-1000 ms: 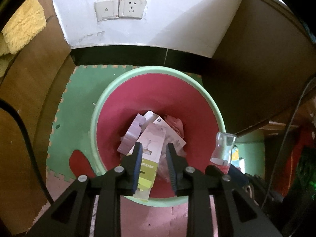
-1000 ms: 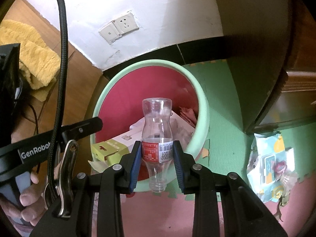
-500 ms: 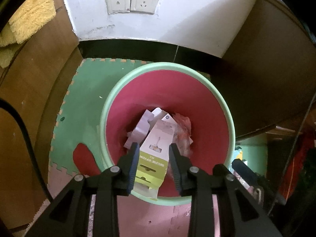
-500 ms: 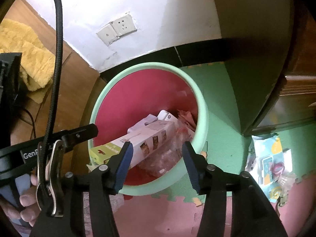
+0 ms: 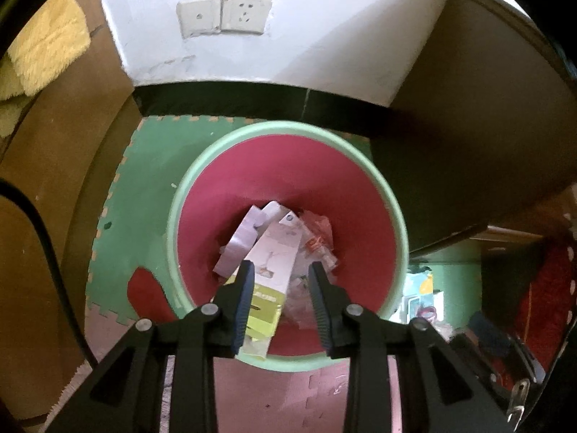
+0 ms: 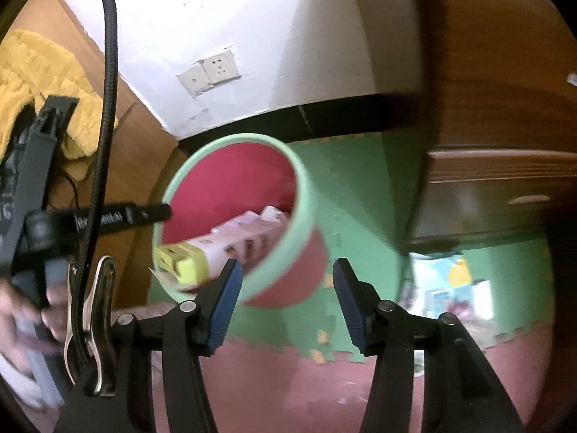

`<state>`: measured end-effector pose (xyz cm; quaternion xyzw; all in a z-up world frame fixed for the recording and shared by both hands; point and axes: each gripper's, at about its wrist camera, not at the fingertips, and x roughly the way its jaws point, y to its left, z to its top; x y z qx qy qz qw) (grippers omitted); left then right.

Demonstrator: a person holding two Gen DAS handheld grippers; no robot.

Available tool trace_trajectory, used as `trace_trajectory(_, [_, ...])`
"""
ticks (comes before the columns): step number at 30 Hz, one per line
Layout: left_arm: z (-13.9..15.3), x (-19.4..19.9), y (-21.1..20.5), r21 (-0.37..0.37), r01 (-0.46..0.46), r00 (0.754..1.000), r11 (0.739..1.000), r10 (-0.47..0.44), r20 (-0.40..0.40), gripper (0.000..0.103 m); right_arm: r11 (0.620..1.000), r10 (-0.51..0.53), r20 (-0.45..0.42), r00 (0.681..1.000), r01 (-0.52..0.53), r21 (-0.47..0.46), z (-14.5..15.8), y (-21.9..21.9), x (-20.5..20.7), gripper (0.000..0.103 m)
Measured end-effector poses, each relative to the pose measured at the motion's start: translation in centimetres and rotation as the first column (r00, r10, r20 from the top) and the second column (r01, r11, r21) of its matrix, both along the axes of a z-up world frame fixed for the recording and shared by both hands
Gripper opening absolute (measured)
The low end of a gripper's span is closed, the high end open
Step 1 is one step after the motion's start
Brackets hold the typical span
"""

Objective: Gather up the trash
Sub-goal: 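Move both open tools down toward the shuttlecock and pink ring on the mat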

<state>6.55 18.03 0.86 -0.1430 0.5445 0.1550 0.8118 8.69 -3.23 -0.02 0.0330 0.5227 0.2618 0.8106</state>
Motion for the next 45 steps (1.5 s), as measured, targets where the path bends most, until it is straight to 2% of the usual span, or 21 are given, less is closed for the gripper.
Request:
trace_trajectory(7, [1.6, 0.1, -3.7, 0.015, 0.093, 0.995, 0.996, -0.094, 0.042, 0.032, 0.993, -0.055, 0.011, 0.998, 0.056, -0.104, 0.1, -6.3, -1.4, 0.053])
trace_trajectory(14, [2.2, 0.4, -8.5, 0.044, 0.216, 0.974, 0.975, -0.219, 0.062, 0.032, 0.982, -0.161, -0.018, 0.987, 0.158, -0.107, -1.2, -10.8, -2.1, 0.053])
trace_trajectory(20, [1.8, 1.2, -12.7, 0.047, 0.306, 0.949, 0.951, -0.309, 0.069, 0.032, 0.961, -0.216, -0.085, 0.973, 0.197, -0.196, -4.8, -13.3, -1.1, 0.053])
trace_trajectory(25, [1.1, 1.8, -15.7, 0.047, 0.372, 0.925, 0.927, -0.375, 0.062, 0.032, 0.948, -0.275, -0.151, 0.950, 0.242, -0.207, -8.2, -15.6, -0.4, 0.053])
trace_trajectory(32, [-1.5, 2.5, -18.9, 0.031, 0.432, 0.902, 0.901, -0.432, -0.009, 0.032, 0.929, -0.348, -0.246, 0.905, 0.297, -0.222, -12.6, -18.0, 0.2, 0.053])
trace_trajectory(38, [-3.8, 2.9, -21.6, 0.041, 0.484, 0.874, 0.874, -0.482, -0.061, 0.032, 0.898, -0.433, -0.336, 0.836, 0.367, -0.244, -16.7, -20.5, 0.8, 0.053])
trace_trajectory(43, [-5.8, 3.1, -22.9, 0.005, 0.496, 0.865, 0.868, -0.494, -0.086, 0.032, 0.881, -0.470, -0.395, 0.789, 0.395, -0.259, -19.9, -21.7, 1.5, 0.053])
trace_trajectory(45, [-7.1, 3.2, -23.4, 0.000, 0.512, 0.854, 0.859, -0.508, -0.115, 0.032, 0.878, -0.477, -0.424, 0.770, 0.408, -0.248, -20.9, -22.0, 1.7, 0.053])
